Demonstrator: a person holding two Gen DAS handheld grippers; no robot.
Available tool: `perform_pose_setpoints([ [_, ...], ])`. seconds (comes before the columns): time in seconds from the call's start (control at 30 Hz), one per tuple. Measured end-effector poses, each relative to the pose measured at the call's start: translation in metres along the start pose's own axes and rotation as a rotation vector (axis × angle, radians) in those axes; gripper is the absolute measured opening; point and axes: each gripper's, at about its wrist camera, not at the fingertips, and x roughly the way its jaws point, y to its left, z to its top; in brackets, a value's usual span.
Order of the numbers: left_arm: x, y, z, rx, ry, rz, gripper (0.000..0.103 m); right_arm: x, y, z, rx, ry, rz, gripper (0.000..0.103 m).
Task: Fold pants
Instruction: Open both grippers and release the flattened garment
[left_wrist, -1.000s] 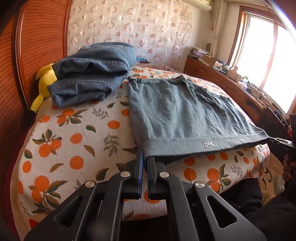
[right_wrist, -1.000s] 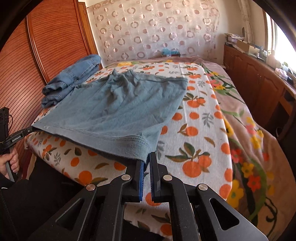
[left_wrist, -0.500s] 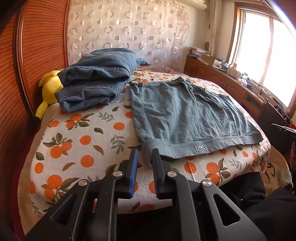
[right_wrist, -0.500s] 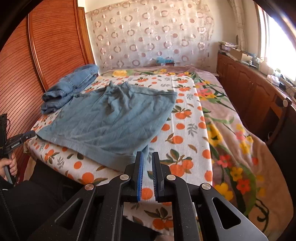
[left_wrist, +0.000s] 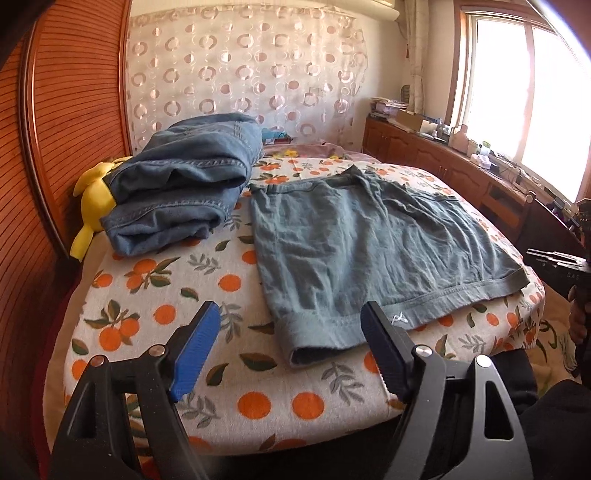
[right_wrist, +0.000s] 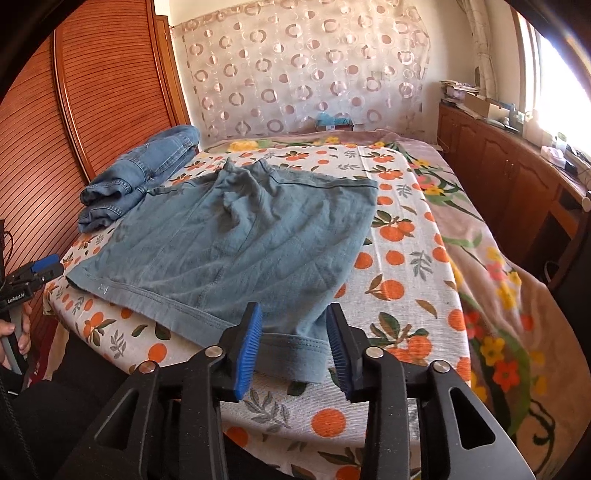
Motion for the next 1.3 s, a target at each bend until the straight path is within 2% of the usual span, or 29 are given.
perform_pose_setpoints([
  [0.27,0.015,-0.003,0.003,-0.008,0.029,0.013,0.079,0.012,-0.005,-0.003,0.024,0.026,-0.019,0.045],
  [0.67,0.033,0.004,-0.013,-0.019,0.100,0.037,0.079,0.015,-0.010,-0.013,0.051,0.067,-0.005,0.045],
  [1.13,0.039,0.006,-0.021,-0.008,0.119,0.046,0.079,0.017,-0.009,-0.017,0.059,0.080,0.001,0.045],
  [1.23,0.039,0.005,-0.022,-0.007,0.118,0.047,0.079,0.018,-0.007,-0.017,0.045,0.079,-0.002,0.035],
  [1.3,0.039,0.005,-0.022,-0.006,0.121,0.048,0.079,0.017,-0.008,-0.017,0.037,0.075,-0.009,0.023],
])
